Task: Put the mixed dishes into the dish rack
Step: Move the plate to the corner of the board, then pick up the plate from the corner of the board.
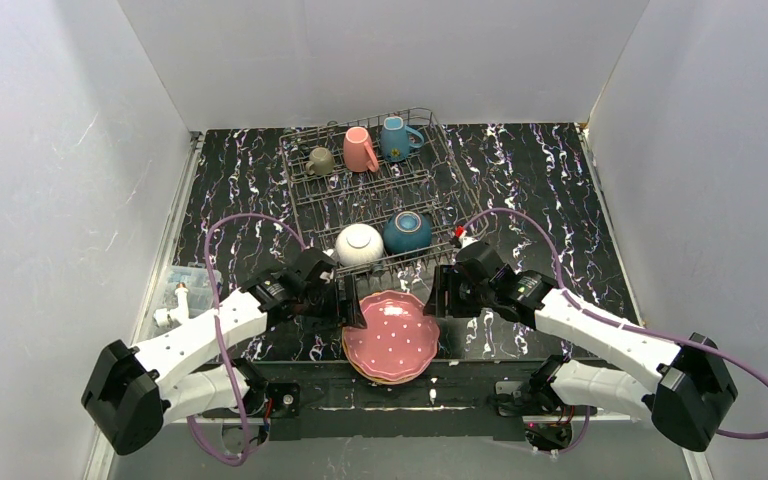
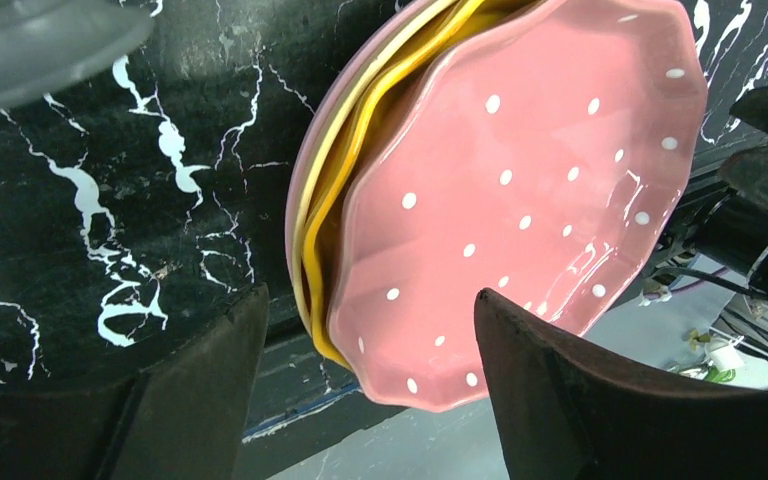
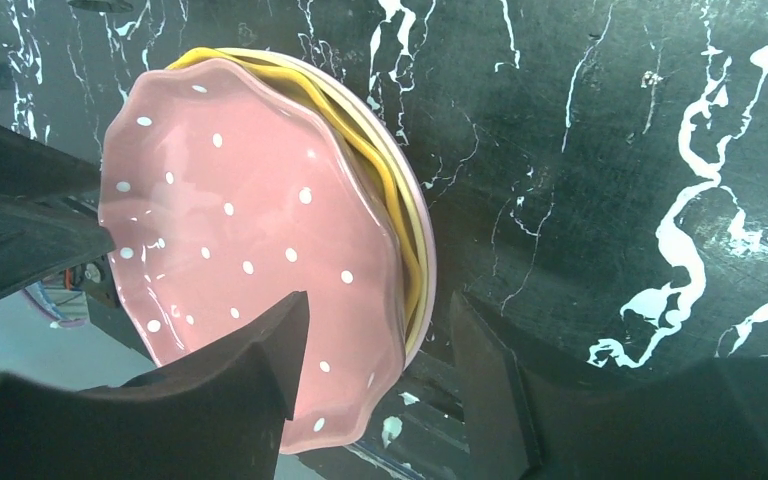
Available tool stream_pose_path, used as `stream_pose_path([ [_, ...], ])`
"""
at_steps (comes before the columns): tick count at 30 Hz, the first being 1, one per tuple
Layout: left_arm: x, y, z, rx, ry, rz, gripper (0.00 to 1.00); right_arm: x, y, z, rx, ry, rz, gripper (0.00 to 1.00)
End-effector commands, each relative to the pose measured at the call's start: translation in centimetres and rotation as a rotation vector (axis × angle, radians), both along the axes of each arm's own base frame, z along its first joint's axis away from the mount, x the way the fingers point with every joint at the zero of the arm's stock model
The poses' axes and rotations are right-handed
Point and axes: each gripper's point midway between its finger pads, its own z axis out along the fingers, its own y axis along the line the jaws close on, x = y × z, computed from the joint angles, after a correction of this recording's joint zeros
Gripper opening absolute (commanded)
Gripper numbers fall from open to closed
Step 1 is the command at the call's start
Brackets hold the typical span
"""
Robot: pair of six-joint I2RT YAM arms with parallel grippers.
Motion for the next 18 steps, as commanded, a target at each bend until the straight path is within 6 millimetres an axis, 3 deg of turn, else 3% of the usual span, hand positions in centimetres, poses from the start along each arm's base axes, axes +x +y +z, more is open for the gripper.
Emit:
stream_pose_path([
  [1, -0.9, 0.2, 1.5, -0.014, -0.003, -0.04, 0.71, 0.5, 0.0, 1.1, -0.01, -0.032, 0.013, 0.6],
  [10, -1.8, 0.1, 1.4, -0.047, 0.018, -0.058, 0.58, -0.1, 0.3, 0.0, -0.021, 0.005, 0.037, 0.54],
  [18, -2.3, 0.1, -0.1, -0.037, 0.053, -0.067, 0.53, -0.9, 0.8, -1.0, -0.039, 0.026, 0.062, 0.5],
])
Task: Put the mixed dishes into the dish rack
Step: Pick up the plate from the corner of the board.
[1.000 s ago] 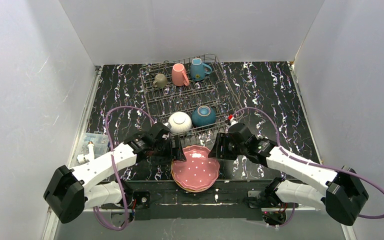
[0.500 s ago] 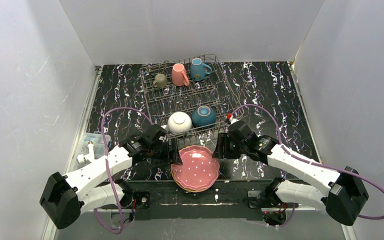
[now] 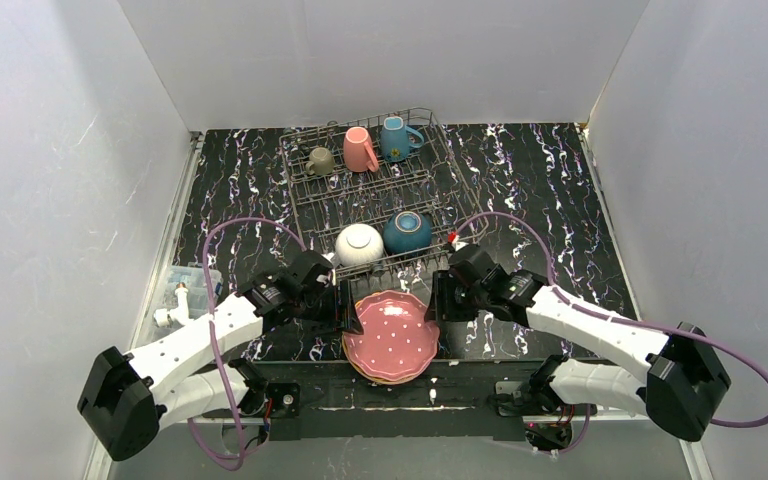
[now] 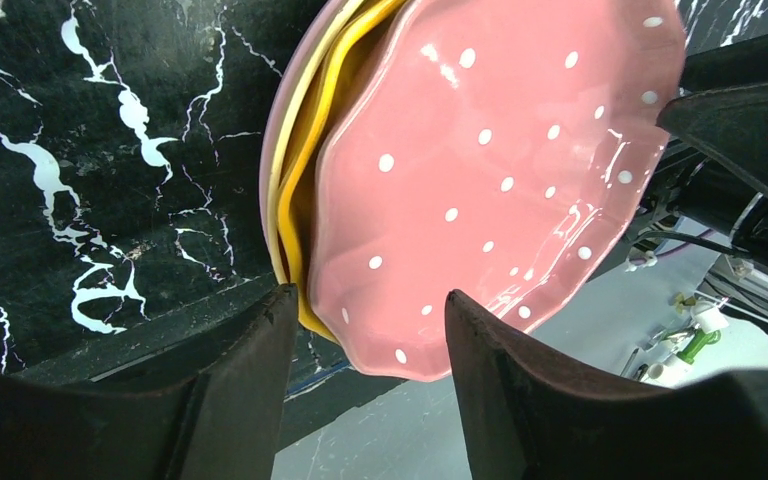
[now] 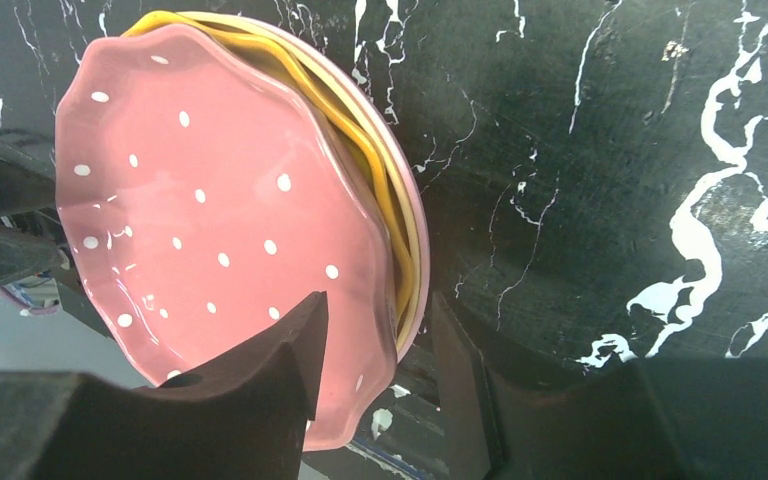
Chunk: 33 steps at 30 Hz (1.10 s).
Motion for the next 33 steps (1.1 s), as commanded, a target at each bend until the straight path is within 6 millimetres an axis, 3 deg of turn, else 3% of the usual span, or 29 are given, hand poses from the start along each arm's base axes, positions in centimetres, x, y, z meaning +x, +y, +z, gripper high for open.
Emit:
stream_pose_path([
  [1, -0.9, 0.2, -1.3, 0.014, 0.04, -0.026, 0.53, -0.2, 0.8, 0.3, 0.008, -0.01, 0.033, 0.5],
  [13, -0.9, 0.1, -1.7, 0.015, 0.042, -0.029, 0.52, -0.3, 1.0, -0.4, -0.035, -0.01, 0.056, 0.36],
  [16, -0.8, 0.0, -1.6, 0.013, 0.039, -0.031, 0.52, -0.2, 1.1, -0.4, -0.039, -0.013, 0.059, 0.28],
  [22, -0.7, 0.0, -1.3, 0.014, 0.029, -0.036, 0.52, 0.0, 1.2, 0.1, -0.048, -0.023, 0.068, 0.01],
  [33, -0.2, 0.3, -0.1, 0.031, -0.008, -0.043, 0.61, 0.7, 1.1, 2.0, -0.04, -0.072, 0.054, 0.01],
])
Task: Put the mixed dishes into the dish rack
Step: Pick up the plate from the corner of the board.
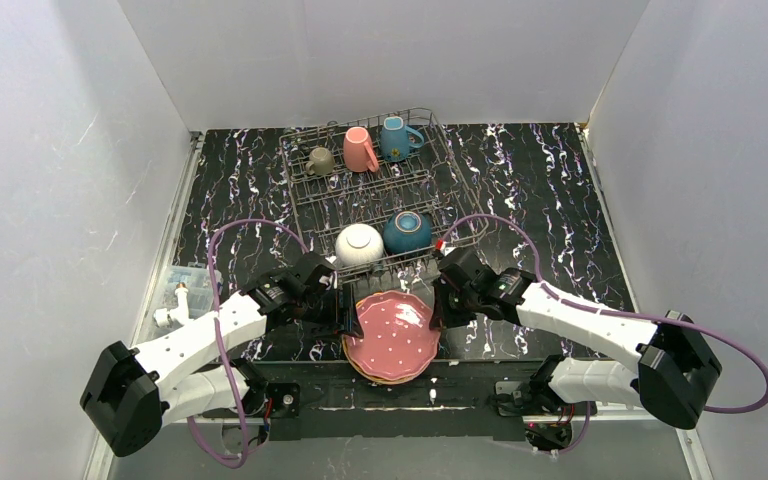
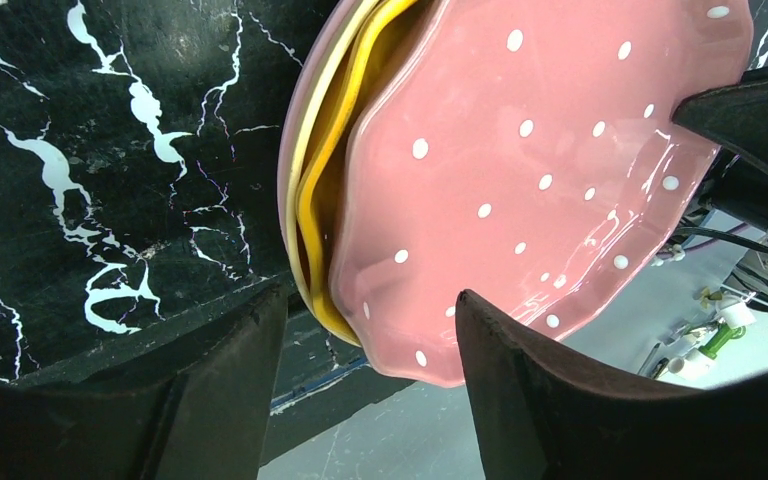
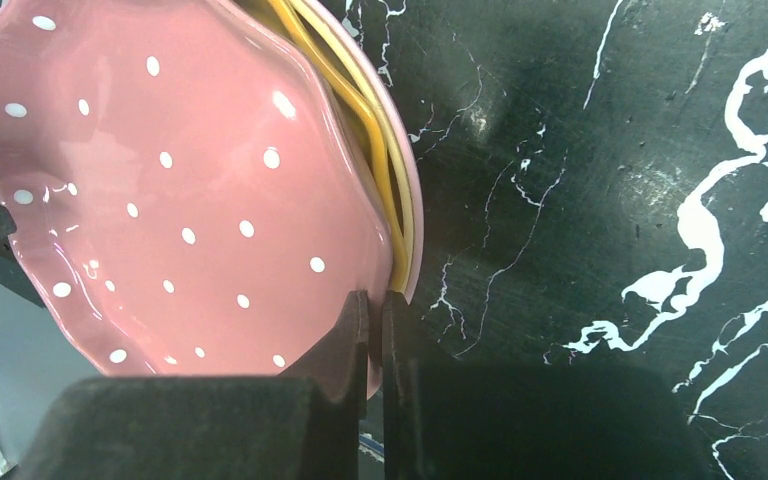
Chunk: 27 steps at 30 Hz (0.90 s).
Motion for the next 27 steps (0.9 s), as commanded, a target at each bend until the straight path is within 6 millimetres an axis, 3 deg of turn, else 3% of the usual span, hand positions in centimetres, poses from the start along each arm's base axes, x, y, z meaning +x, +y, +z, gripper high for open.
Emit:
stream_pose_path([
  [1, 0.4, -0.1, 1.6, -0.001, -0.039, -0.017, 0.61, 2.0, 1.1, 3.3, 0.058, -0.093, -0.039, 0.01],
  [12, -0.1, -1.4, 4.1, -0.089, -0.028, -0.055, 0.62, 2.2, 1.6, 5.8, 0.136, -0.127, -0.058, 0.01],
  [27, 0.0, -2.9, 2.7, -0.12, 0.024, -0.055, 0.61, 2.2, 1.2, 7.8, 0.19, -0.159, -0.091, 0.01],
])
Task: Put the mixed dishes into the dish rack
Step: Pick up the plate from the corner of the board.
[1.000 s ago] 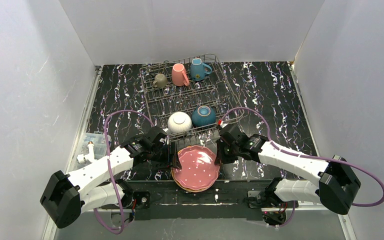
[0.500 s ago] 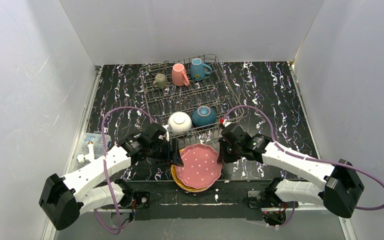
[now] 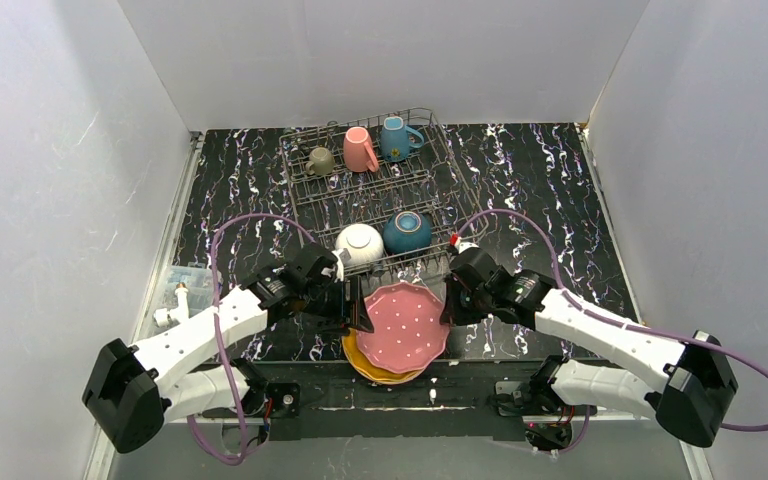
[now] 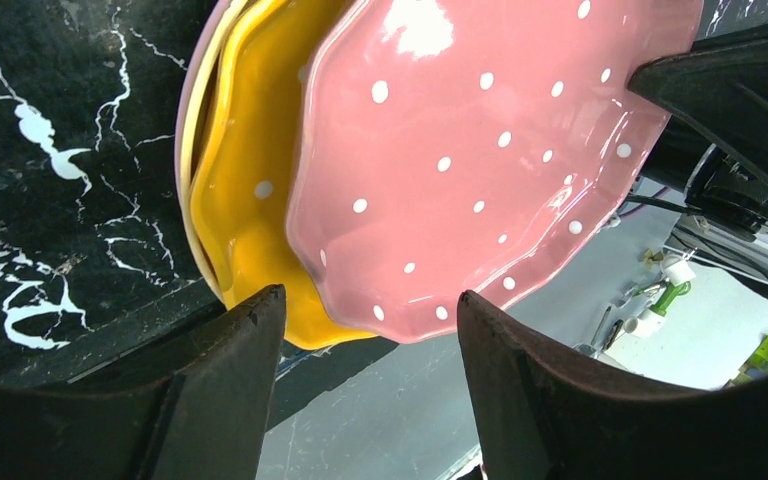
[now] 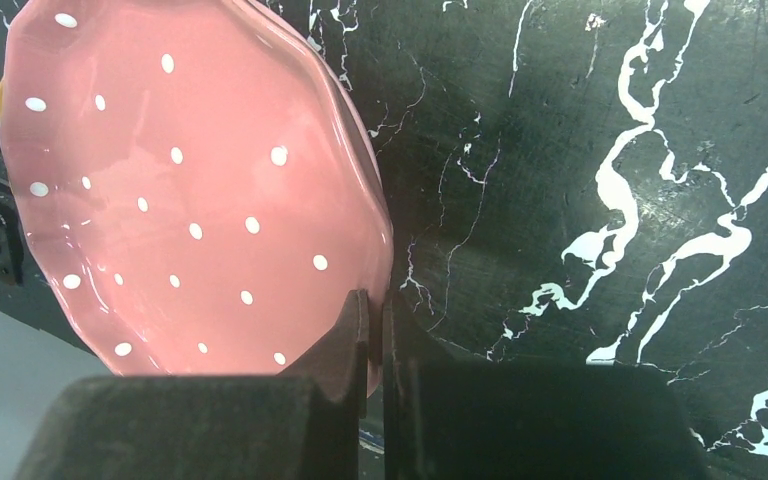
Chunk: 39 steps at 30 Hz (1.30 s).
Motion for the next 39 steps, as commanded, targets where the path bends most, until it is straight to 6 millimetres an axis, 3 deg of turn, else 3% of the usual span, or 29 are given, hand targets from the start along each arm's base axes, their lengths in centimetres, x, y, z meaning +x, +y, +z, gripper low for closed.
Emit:
stream_pose_path([
  [1, -0.1, -0.8, -0.2, -0.02, 0.018, -0.01, 0.61, 1.7, 3.1, 5.7, 0.204, -0.095, -0.024, 0.01],
  [12, 0.3, -1.0, -2.1, 0.013, 0.046, 0.006, 0.6, 1.4, 2.4, 6.4, 0.217, -0.108, -0.038, 0.01],
  [17, 0.4, -1.6, -2.1, -0.018, 0.048, 0.009, 0.6, 1.1, 2.4, 6.7, 0.244, -0.104, -0.043, 0.01],
  [32, -0.5, -3.7, 0.1, -0.202, 0.077, 0.002, 0.61, 0.7, 3.0, 9.1, 0.357, -0.107, -0.065, 0.01],
  [39, -1.2, -3.9, 2.1, -0.29, 0.064, -0.007, 0.6, 0.6, 3.0, 10.4, 0.391, -0.119, -0.073, 0.01],
])
